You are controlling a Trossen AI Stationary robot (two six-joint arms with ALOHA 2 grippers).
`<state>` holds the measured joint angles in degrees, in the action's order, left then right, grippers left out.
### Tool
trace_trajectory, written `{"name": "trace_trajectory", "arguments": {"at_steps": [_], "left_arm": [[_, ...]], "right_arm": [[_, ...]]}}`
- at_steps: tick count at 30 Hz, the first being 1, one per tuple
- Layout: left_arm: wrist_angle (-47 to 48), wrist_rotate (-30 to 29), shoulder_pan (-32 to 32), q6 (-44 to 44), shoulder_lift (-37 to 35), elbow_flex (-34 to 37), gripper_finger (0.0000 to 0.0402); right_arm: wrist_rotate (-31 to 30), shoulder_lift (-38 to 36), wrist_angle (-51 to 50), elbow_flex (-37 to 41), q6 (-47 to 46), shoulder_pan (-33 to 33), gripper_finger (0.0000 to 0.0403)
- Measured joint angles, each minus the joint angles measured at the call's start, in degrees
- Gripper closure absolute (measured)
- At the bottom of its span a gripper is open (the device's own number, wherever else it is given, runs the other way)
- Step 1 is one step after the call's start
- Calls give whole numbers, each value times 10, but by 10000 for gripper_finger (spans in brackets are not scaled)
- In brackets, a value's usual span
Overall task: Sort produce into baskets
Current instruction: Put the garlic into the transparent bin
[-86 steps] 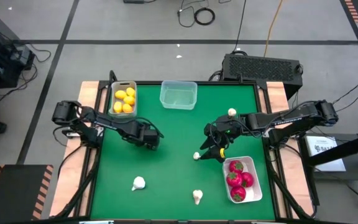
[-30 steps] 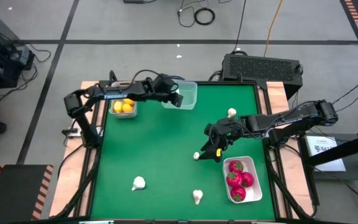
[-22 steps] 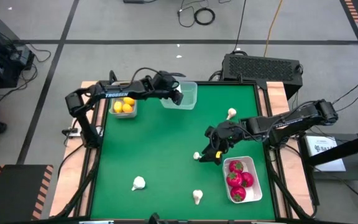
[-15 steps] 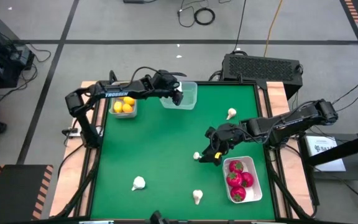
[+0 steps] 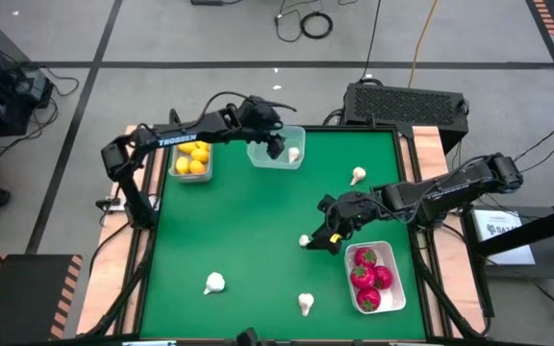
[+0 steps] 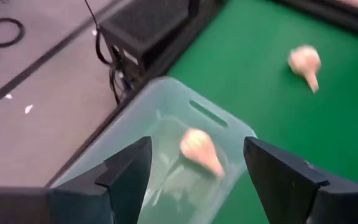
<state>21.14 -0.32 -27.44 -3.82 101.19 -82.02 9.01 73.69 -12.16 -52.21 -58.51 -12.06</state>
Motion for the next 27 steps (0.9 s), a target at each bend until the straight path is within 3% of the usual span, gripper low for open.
{"name": "trace_trajectory", "arguments": {"at_steps": [7,14,21,27], "left_arm": [[231,0,42,16,0,-87,140],[389,35,115,-9,-1,-103,139],[502,76,244,-101,-1,-103,139],[526,76,376,-275,-1,-103,139]], "right_arm": [[-23,0,0,0,11,-18,110],[-30,0,0,0,73,-19,110],[-11,0,-1,0,154,-19,110],[31,0,-17,0,220,-21,110]]}}
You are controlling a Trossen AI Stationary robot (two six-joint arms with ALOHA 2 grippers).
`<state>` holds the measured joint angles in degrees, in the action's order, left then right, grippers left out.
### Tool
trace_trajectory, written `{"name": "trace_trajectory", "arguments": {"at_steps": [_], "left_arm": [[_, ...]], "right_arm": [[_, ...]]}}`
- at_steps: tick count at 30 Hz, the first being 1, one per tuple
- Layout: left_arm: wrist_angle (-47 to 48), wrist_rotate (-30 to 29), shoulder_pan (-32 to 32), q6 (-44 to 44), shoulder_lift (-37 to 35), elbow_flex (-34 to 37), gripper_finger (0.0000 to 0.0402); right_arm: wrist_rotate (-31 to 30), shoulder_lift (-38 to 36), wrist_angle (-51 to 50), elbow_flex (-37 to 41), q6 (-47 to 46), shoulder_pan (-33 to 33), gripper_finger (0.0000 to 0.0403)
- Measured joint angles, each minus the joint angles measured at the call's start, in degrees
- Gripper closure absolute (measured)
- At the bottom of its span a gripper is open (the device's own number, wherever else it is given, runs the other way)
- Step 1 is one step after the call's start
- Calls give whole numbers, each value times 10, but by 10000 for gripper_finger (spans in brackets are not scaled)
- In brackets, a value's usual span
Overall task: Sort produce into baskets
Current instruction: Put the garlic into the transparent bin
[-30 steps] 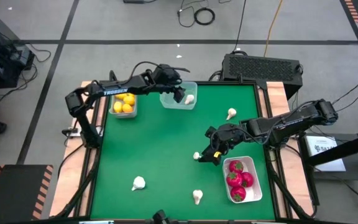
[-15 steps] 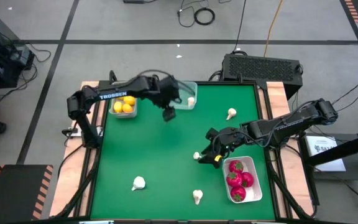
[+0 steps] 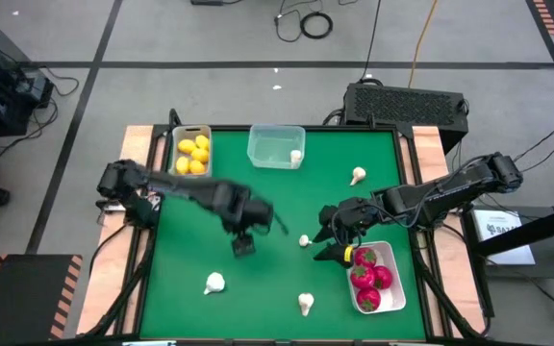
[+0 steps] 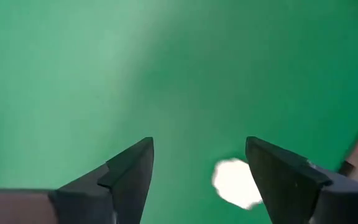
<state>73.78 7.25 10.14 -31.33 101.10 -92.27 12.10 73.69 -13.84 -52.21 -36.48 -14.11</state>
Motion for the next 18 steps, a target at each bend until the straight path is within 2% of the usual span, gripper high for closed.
{"name": "trace_trajectory", "arguments": {"at_steps": [3,5,13,18], "left_arm": [[0,-1,70,-71,0,0,139],[-3,-17,115,-86,0,0,139],[-3,-146,267,-49,0,1,139],[-10,-164,311,-43,0,33,139]], "right_arm": [[13,0,-13,0,31,-2,110],[17,0,-15,0,42,-3,110],[9,3,-5,0,-34,-3,110],[-51,3,-3,0,-99,-18,110]]}}
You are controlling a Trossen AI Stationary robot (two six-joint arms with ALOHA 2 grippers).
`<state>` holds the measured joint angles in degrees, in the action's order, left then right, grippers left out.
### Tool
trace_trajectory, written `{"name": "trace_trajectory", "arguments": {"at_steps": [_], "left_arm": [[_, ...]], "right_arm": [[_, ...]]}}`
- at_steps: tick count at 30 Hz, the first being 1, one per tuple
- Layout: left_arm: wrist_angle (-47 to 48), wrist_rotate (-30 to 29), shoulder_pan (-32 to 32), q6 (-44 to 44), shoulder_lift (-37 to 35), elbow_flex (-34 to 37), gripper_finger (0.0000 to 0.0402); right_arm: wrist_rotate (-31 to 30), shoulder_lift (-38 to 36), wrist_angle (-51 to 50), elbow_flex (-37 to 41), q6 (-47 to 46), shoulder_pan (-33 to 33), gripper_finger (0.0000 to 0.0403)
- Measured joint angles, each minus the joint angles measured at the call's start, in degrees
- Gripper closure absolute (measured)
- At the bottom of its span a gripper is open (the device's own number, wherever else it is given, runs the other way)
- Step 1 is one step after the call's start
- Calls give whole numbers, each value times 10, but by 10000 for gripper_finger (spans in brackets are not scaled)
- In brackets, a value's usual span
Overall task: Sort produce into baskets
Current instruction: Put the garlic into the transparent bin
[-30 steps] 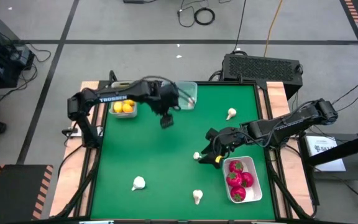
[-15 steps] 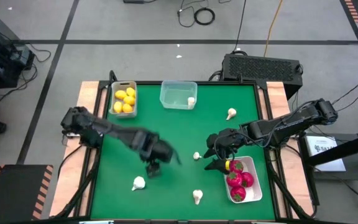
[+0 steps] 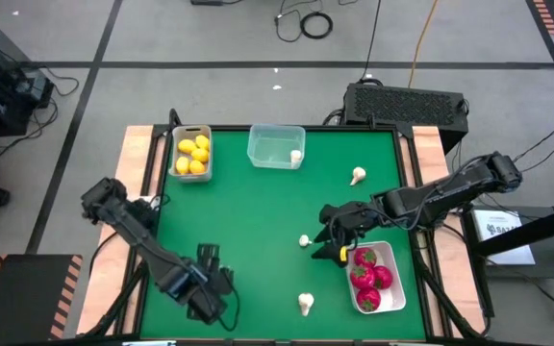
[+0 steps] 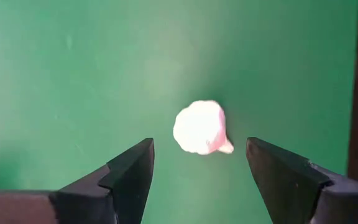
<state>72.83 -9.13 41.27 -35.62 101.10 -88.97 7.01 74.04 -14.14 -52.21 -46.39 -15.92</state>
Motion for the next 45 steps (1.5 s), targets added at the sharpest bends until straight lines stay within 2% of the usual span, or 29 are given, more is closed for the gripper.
{"name": "trace_trajectory", "arguments": {"at_steps": [7,13,24,38,45], "left_arm": [[-107,6,20,0,0,96,139],[-150,18,18,-20,0,153,139],[-223,1,18,-31,0,226,139],[-262,1,4,-31,0,244,140],[-269,4,-7,-30,0,244,181]], "right_arm": [[-34,0,8,0,-46,-36,110],[-82,0,14,0,-69,-64,110],[-85,0,24,0,-69,-71,110],[-70,0,23,0,-69,-71,110],[-67,0,23,0,-76,-71,110]]}}
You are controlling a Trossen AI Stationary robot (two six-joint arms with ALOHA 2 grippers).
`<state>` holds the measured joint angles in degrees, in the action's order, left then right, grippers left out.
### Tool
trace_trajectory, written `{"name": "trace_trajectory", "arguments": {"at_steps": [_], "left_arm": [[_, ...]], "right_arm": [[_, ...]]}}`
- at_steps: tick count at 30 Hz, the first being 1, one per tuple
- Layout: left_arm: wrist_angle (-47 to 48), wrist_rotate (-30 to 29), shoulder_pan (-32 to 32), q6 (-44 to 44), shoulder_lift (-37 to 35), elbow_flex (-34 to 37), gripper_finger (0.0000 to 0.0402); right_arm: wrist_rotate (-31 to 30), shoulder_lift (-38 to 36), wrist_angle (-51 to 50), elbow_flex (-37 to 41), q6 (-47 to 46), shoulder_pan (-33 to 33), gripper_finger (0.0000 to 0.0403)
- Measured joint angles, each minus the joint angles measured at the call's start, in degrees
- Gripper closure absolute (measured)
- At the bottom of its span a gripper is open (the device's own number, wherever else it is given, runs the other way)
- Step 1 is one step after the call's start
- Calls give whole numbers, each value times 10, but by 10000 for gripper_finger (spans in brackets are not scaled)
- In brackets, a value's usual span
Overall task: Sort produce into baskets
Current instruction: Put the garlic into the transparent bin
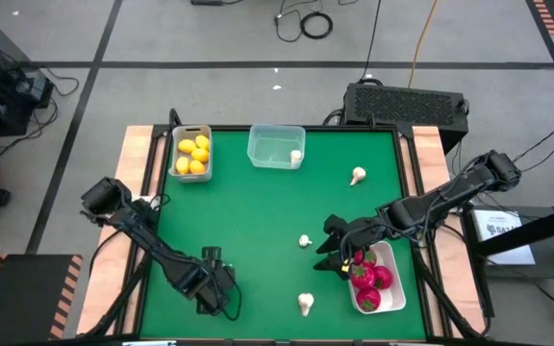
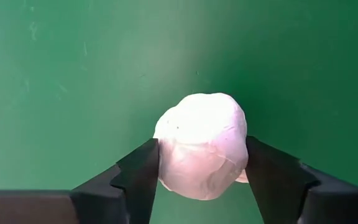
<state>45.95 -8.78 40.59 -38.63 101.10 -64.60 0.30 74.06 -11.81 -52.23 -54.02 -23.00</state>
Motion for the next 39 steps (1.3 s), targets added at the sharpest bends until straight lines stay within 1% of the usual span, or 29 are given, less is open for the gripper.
{"name": "trace_trajectory", "arguments": {"at_steps": [4,10,16,19,22,28,34,39], "left_arm": [[-7,4,-5,0,0,-5,188],[-8,-1,-29,17,-15,-44,188],[-7,-71,-73,67,-50,-84,189],[-12,-94,-105,96,-66,-99,189],[-22,-111,-147,128,-76,-112,189],[-82,-105,-256,183,-79,-126,189],[-151,-81,-374,226,-78,-126,189],[-186,-78,-474,245,-74,-126,189]], "right_arm": [[0,0,0,0,-8,0,110],[0,0,3,0,-9,0,110],[0,0,4,0,-11,0,110],[-2,0,4,0,-13,0,110],[-3,0,4,0,-15,0,110],[-8,0,4,0,-14,0,110],[-40,0,4,0,-8,0,110],[-86,0,3,0,18,0,110]]}}
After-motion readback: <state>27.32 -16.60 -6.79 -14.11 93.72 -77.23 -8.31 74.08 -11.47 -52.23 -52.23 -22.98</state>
